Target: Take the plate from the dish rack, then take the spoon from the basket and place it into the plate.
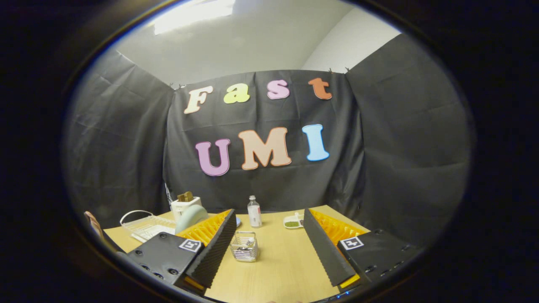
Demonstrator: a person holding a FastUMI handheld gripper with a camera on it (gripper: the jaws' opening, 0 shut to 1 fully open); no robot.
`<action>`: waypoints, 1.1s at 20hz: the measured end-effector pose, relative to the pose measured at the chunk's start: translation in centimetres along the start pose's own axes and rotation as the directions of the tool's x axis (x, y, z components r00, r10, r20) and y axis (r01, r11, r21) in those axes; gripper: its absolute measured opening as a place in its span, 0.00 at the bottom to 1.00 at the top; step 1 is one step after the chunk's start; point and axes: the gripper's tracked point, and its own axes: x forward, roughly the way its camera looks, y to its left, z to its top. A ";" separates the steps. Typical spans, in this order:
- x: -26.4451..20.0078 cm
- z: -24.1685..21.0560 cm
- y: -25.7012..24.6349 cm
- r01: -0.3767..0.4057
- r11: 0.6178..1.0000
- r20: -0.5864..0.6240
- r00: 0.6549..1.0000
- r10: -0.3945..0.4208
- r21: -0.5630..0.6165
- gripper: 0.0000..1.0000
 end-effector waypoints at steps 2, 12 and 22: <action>-0.1 0.0 0.1 -0.002 1.000 -0.001 1.000 0.002 0.002 1.00; -0.4 0.6 0.5 -0.006 1.000 0.010 1.000 0.006 -0.026 1.00; 1.7 1.8 3.7 -0.044 0.995 -0.027 0.999 0.042 -0.088 1.00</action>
